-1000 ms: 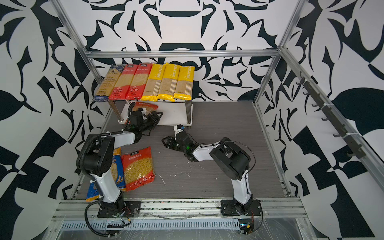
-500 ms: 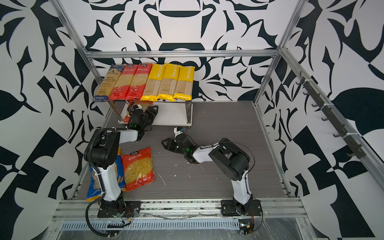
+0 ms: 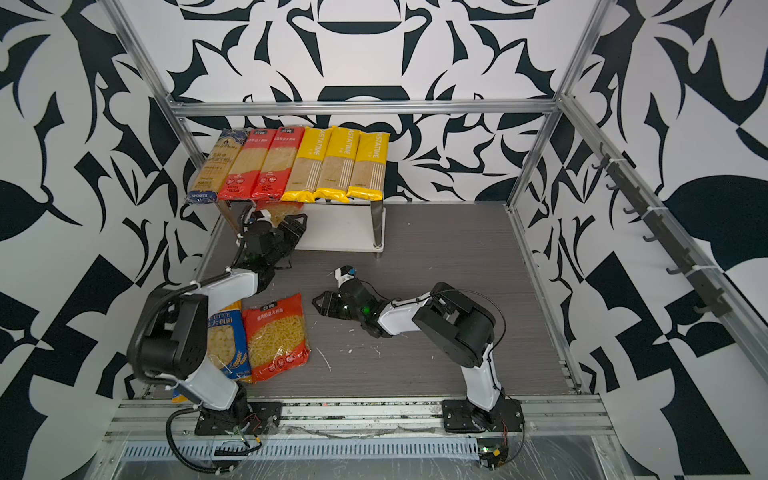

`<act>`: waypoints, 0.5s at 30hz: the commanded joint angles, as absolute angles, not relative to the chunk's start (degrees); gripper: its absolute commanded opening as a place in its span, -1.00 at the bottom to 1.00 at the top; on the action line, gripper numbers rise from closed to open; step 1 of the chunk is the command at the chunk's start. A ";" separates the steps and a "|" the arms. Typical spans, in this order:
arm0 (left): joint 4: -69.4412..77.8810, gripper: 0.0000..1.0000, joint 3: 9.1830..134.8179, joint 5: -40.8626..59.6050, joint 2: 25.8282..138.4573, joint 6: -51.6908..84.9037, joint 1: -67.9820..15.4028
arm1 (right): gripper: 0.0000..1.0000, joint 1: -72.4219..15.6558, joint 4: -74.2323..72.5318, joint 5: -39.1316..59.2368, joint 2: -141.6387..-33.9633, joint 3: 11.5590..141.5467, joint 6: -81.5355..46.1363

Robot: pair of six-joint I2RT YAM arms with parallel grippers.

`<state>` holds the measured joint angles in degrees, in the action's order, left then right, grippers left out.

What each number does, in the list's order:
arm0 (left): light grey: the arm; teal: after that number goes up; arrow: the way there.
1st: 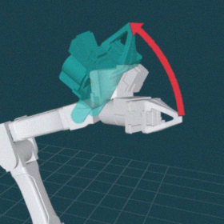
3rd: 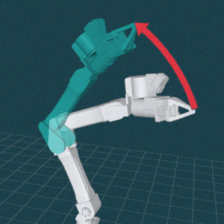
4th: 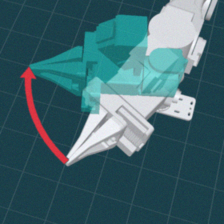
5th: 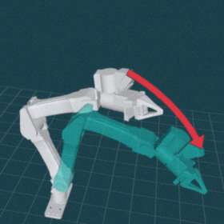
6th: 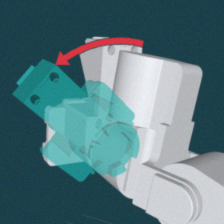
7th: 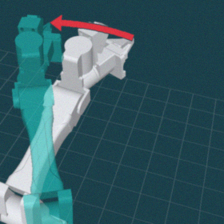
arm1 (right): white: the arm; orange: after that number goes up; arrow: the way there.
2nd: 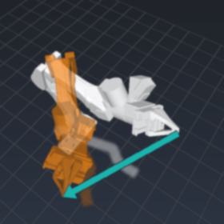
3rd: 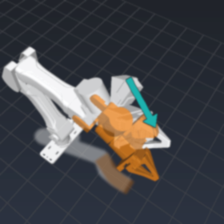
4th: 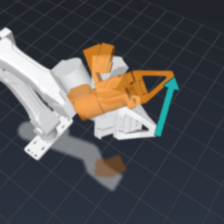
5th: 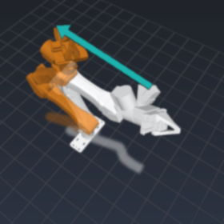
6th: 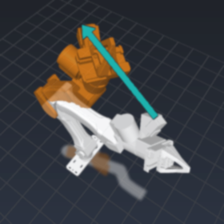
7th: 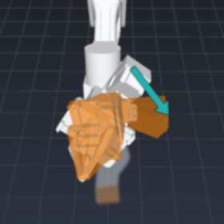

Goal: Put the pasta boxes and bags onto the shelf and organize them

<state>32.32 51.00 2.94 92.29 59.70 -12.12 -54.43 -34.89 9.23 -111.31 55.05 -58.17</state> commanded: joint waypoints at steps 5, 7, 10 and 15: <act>19.27 0.53 42.53 5.27 78.52 56.90 -12.04 | 0.08 -59.50 -28.54 8.22 -110.39 58.73 -54.59; 15.90 0.54 41.22 5.19 74.51 56.09 -12.04 | 0.08 -60.36 -27.05 8.26 -110.72 59.59 -54.32; 10.77 0.55 40.02 4.96 67.80 54.52 -12.22 | 0.10 -61.94 -24.41 8.33 -111.39 61.27 -53.59; 2.72 0.55 38.92 4.66 59.44 51.71 -12.48 | 0.12 -63.84 -20.82 8.41 -113.40 64.09 -53.50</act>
